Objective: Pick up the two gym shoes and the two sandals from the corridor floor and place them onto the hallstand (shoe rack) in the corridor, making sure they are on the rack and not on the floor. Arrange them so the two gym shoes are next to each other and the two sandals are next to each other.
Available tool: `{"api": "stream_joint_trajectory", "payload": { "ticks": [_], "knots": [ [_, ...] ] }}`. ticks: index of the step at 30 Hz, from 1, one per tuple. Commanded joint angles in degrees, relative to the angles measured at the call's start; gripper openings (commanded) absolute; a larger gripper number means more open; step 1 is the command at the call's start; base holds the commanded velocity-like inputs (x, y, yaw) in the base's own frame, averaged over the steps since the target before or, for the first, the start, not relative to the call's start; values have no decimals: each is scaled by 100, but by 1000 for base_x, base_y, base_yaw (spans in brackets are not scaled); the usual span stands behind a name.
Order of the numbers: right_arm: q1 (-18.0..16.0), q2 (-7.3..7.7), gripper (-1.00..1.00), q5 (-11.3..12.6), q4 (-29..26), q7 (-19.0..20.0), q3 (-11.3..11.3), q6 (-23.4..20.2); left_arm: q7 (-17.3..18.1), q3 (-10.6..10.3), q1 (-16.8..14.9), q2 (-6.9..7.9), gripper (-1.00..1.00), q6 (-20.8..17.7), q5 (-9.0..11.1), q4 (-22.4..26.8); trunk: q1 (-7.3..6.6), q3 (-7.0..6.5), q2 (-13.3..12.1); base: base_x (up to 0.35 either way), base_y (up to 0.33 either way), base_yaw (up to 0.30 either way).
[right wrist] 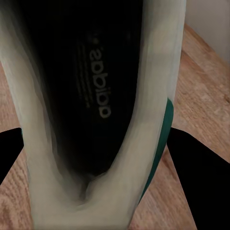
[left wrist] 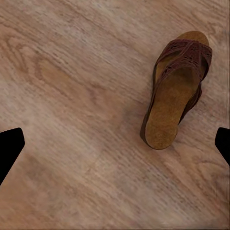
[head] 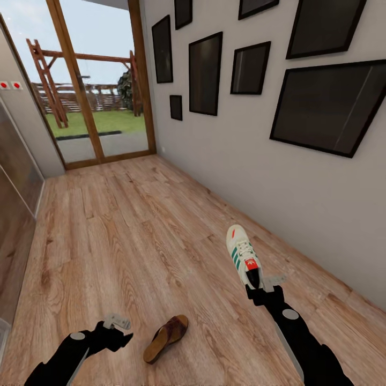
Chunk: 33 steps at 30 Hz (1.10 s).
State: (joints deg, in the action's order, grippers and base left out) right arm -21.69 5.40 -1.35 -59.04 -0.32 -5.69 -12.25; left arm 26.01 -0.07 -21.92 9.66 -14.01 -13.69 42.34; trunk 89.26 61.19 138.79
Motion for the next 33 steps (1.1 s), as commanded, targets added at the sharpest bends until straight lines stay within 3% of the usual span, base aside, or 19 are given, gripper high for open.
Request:
{"api": "stream_joint_trajectory", "payload": {
  "ticks": [1, 3, 12, 21, 33],
  "knots": [
    [-2, 5, -100, -13, -11, 2, -13, -36, 73, 0, -2, 5, 100, -33, -29, 11, 21, 24, 44, 0, 0, 0],
    [-2, 5, -100, -14, -11, -2, -16, -33, 368, -1, -137, 23, 100, -54, -58, 16, 65, 64, 124, 0, 0, -25],
    [-2, -1, -100, -14, -11, 3, -20, -33, 460, -11, -535, 28, 100, -116, -72, -4, 244, 301, 446, 0, 0, -78],
    [-2, 3, -100, -14, -11, -2, -18, -38, 464, -18, -558, 25, 100, -131, -72, -30, 267, 582, 458, 0, 0, -32],
    [-2, 5, -100, -14, -160, -3, -5, -41, 459, -32, -481, 5, 100, -120, -81, -47, 267, 682, 458, 69, 0, -1]
  ]
}}
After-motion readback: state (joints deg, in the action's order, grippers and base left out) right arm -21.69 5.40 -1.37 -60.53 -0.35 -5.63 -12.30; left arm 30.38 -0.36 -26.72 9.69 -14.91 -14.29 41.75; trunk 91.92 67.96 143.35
